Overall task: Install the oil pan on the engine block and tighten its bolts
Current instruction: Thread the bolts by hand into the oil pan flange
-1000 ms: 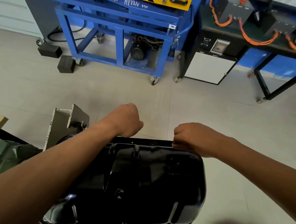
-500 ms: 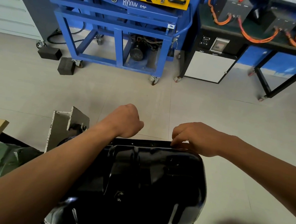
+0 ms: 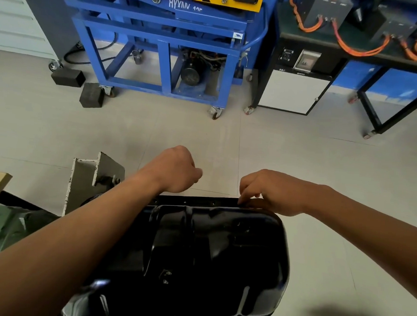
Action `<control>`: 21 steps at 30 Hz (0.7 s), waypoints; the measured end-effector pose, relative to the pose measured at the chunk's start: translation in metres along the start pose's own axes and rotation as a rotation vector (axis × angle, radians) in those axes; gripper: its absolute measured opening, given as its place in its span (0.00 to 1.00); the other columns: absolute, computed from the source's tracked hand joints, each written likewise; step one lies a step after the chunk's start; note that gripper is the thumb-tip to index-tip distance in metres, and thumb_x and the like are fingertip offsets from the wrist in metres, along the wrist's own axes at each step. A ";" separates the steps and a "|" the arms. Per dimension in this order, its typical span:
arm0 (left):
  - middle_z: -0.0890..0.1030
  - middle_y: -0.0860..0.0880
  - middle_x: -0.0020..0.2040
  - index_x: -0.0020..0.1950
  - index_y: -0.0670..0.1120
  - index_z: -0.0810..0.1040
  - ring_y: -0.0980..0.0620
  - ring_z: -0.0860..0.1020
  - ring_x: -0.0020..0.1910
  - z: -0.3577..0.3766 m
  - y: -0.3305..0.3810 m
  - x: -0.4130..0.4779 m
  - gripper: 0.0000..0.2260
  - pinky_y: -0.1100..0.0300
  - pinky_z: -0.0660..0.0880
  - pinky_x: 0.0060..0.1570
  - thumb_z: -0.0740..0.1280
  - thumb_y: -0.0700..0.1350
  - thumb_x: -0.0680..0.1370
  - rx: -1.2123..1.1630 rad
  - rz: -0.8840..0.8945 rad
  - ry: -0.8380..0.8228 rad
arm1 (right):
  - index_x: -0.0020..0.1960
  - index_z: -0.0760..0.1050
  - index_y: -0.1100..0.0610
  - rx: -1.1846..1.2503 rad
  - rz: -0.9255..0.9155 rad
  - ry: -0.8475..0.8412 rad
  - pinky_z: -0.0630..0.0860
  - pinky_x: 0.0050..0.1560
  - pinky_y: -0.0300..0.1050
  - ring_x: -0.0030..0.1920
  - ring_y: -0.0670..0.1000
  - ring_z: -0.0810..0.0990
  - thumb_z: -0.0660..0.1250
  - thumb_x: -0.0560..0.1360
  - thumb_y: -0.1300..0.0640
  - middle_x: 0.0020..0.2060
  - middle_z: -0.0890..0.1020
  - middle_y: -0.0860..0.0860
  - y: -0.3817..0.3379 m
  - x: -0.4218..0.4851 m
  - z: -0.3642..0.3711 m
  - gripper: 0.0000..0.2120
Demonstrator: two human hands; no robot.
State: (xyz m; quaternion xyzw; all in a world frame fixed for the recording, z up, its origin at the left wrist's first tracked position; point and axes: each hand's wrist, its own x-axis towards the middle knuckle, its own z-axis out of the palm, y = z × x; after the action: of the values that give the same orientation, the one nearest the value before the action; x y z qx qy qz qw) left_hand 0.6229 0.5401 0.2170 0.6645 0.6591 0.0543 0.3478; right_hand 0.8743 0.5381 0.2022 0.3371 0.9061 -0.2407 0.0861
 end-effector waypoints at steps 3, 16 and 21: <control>0.78 0.54 0.29 0.45 0.42 0.86 0.56 0.75 0.32 -0.001 0.001 0.001 0.13 0.63 0.68 0.32 0.66 0.47 0.80 -0.082 0.005 -0.004 | 0.47 0.84 0.54 -0.045 0.053 0.043 0.76 0.43 0.51 0.40 0.46 0.74 0.67 0.80 0.48 0.40 0.78 0.45 0.001 0.001 0.004 0.11; 0.66 0.52 0.28 0.48 0.39 0.81 0.55 0.63 0.24 -0.008 0.006 -0.001 0.13 0.64 0.58 0.23 0.60 0.44 0.84 -0.833 -0.175 -0.229 | 0.44 0.83 0.55 -0.061 0.060 0.063 0.74 0.41 0.46 0.39 0.45 0.72 0.68 0.78 0.45 0.40 0.77 0.44 0.005 -0.001 0.004 0.14; 0.69 0.50 0.32 0.57 0.36 0.81 0.54 0.64 0.28 -0.010 0.010 -0.002 0.14 0.64 0.60 0.24 0.59 0.38 0.80 -1.033 -0.127 -0.375 | 0.43 0.84 0.50 0.434 0.098 0.445 0.71 0.40 0.32 0.37 0.43 0.79 0.73 0.75 0.50 0.37 0.84 0.44 -0.013 0.007 -0.018 0.05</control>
State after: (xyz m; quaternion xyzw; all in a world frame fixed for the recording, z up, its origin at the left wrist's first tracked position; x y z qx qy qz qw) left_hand 0.6257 0.5430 0.2312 0.3649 0.5123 0.2301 0.7426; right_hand 0.8609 0.5422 0.2203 0.4353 0.8128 -0.3443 -0.1770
